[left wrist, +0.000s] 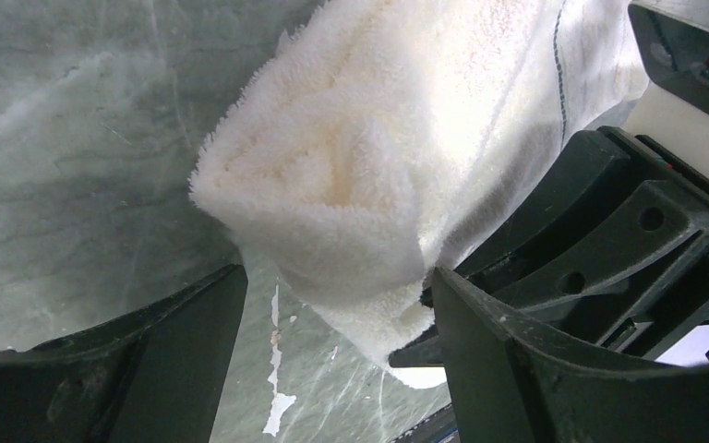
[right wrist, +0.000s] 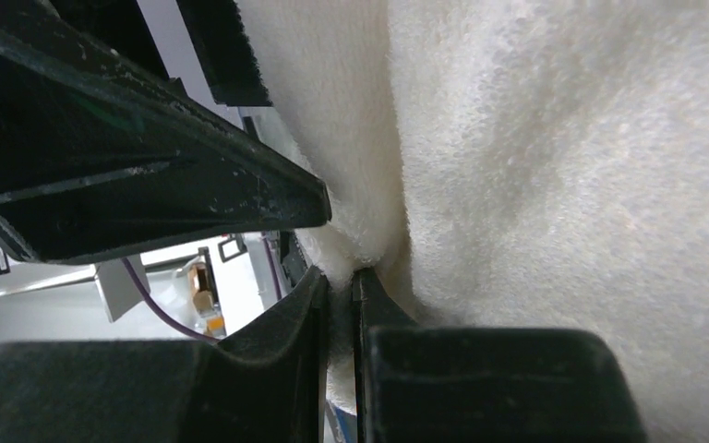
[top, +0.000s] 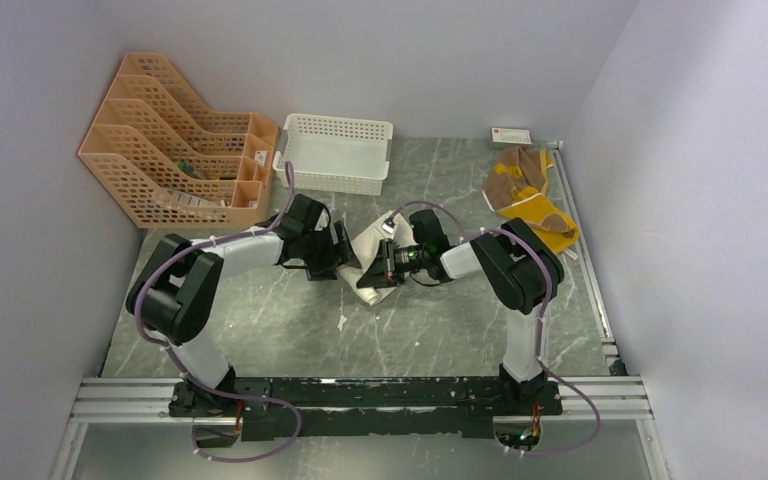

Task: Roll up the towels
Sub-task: Roll the towel at the center of the board.

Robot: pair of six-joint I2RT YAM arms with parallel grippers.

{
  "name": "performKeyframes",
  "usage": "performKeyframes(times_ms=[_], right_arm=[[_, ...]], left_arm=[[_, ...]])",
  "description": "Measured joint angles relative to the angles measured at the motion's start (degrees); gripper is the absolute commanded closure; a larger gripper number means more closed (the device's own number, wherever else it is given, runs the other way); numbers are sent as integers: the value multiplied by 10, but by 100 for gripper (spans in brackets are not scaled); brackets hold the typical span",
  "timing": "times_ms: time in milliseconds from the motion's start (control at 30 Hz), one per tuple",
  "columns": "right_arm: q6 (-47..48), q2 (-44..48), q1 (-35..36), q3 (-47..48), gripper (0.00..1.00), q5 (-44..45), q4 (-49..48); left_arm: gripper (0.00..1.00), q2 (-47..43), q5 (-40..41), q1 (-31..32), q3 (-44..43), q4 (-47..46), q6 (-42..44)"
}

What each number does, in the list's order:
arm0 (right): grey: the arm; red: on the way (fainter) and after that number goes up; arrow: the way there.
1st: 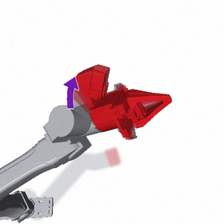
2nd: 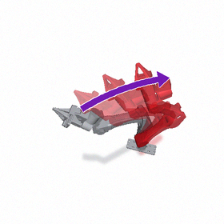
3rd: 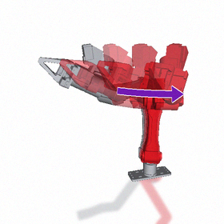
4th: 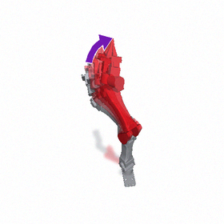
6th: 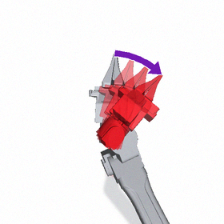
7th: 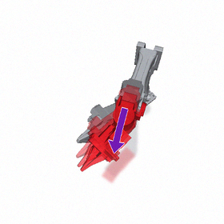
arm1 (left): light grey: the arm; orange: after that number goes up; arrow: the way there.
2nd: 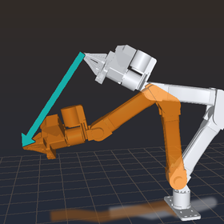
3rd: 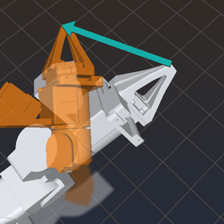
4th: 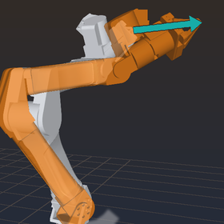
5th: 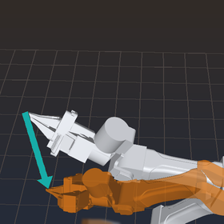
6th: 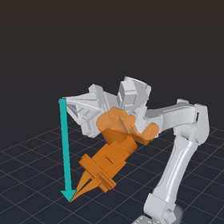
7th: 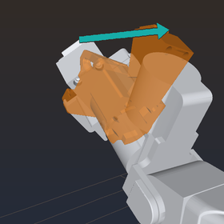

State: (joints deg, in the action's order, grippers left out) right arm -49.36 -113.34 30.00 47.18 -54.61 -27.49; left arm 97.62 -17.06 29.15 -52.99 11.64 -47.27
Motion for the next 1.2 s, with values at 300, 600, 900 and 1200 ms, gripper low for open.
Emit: performKeyframes(times_ms=[300,600,900,1200], right_arm=[[3,0,5,0,95,4,0],[36,2,5,2,95,14,39],[182,45,35,75,61,122,244],[336,146,150,161,54,419,418]], left_arm=[[34,35,-1,30,-30,-1,-18],[52,56,16,34,-40,3,-19],[80,61,22,23,-41,11,-6],[90,66,13,20,-44,11,-2]])
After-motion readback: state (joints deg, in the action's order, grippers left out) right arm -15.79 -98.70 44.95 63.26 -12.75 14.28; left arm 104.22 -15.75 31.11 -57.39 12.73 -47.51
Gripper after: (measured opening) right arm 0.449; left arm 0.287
